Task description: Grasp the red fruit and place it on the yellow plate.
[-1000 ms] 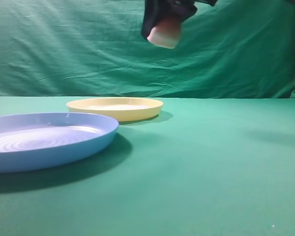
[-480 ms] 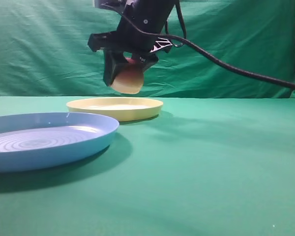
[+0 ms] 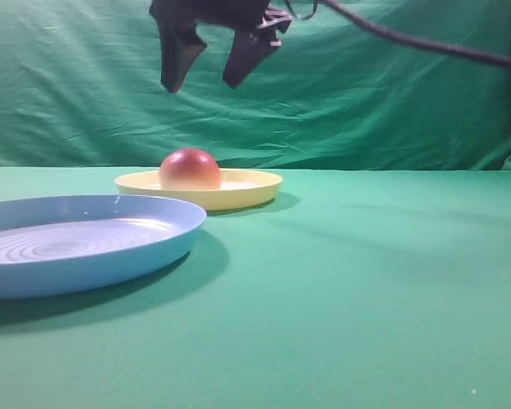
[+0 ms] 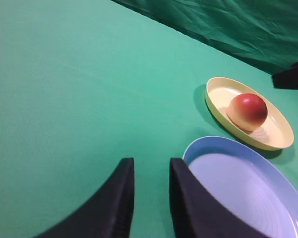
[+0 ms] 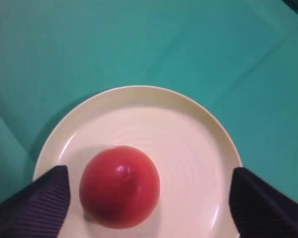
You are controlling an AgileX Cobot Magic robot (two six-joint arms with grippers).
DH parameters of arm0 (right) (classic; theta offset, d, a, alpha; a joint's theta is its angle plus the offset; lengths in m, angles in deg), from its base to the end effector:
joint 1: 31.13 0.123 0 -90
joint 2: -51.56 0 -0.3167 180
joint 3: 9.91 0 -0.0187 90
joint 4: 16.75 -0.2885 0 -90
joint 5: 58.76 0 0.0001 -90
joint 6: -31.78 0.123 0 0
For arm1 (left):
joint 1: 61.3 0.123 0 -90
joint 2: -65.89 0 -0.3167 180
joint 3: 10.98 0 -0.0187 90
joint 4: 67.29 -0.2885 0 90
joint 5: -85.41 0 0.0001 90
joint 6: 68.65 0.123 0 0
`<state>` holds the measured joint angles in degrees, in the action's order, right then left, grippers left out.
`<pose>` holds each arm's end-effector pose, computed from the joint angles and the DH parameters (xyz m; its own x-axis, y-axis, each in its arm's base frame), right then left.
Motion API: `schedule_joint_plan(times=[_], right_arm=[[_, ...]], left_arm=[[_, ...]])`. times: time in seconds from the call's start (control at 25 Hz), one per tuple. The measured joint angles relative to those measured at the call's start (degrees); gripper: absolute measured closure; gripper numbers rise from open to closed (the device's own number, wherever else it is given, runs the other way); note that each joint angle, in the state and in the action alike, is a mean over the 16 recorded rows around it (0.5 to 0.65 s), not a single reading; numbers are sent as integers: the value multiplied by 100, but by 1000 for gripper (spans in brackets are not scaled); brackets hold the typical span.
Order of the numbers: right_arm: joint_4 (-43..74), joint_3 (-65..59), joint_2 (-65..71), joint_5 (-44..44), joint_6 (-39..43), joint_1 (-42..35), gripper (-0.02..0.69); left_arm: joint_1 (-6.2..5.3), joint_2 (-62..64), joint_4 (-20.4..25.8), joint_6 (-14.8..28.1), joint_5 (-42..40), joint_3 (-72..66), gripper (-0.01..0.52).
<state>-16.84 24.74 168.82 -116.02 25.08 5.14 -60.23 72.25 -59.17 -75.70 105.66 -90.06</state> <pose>0.4094 0.3006 0.3661 -0.5437 -0.5426 -0.6403 -0.6597 0.7479 -0.0736 0.0898 -0.0044 0.1667 -0.2657 -0.2580 -0.9289 -0.0402 0.9656 -0.2567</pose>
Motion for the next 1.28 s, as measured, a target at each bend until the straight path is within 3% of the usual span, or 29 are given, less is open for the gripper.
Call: schedule_joint_plan(times=[0.16,0.28,0.88,1.28], right_arm=[[6,-151,-708,-442,184,0,624],[-1,-602,-1329,-419,277,0,658],[-313,-5723,-5224,2237,391,0,665],[-188,-7357,-7060,2462,486,0,665]], left_arm=[[0,0,0,0,0,0,357],[0,0,0,0,0,0,357],[0,0,0,0,0,0,357],[0,0,0,0,0,0,357]])
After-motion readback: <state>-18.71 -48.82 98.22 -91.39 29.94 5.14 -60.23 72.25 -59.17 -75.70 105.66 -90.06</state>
